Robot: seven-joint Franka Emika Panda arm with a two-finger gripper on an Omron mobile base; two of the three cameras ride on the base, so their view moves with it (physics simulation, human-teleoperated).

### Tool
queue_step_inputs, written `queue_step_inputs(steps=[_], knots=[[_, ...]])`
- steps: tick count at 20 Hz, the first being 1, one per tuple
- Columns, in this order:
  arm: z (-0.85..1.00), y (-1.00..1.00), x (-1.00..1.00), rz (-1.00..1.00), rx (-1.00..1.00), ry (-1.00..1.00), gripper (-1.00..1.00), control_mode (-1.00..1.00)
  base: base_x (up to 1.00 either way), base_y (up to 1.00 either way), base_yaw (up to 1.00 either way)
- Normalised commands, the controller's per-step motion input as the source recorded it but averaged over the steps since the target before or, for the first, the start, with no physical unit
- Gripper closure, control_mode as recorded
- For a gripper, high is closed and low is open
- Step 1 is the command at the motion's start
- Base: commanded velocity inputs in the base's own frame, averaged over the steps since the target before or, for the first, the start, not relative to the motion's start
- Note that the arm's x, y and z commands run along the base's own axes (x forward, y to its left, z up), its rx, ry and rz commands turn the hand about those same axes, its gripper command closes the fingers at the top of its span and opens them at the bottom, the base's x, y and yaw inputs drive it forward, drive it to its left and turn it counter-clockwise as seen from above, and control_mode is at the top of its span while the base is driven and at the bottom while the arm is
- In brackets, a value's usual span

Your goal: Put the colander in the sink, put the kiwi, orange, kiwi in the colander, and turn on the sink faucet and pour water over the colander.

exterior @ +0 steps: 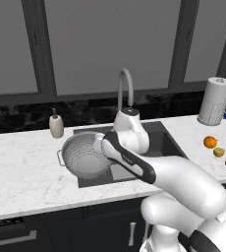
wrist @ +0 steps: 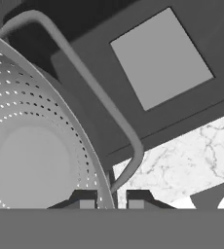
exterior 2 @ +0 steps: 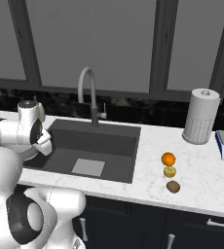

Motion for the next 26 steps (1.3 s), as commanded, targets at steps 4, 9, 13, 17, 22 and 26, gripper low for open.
queue_step_inputs(steps=[4, 9, 13, 17, 22, 26], knots=[[0.03, -0.9, 0.0, 0.0, 0.04, 0.0, 1.0, -1.0, 0.0, 0.0, 0.0], [0.02, -0.84, 0.13, 0.0, 0.02, 0.03, 1.0, -1.0, 0.0, 0.0, 0.0], [0.02, -0.69, 0.41, 0.0, 0.0, 0.03, 1.0, -1.0, 0.0, 0.0, 0.0], [0.0, -0.65, 0.39, 0.0, 0.0, 0.02, 1.0, -1.0, 0.0, 0.0, 0.0], [0.0, -0.44, 0.46, 0.0, 0.0, 0.03, 1.0, -1.0, 0.0, 0.0, 0.0], [-0.04, -0.19, 0.48, 0.0, 0.0, 0.04, 1.0, -1.0, 0.0, 0.0, 0.0]])
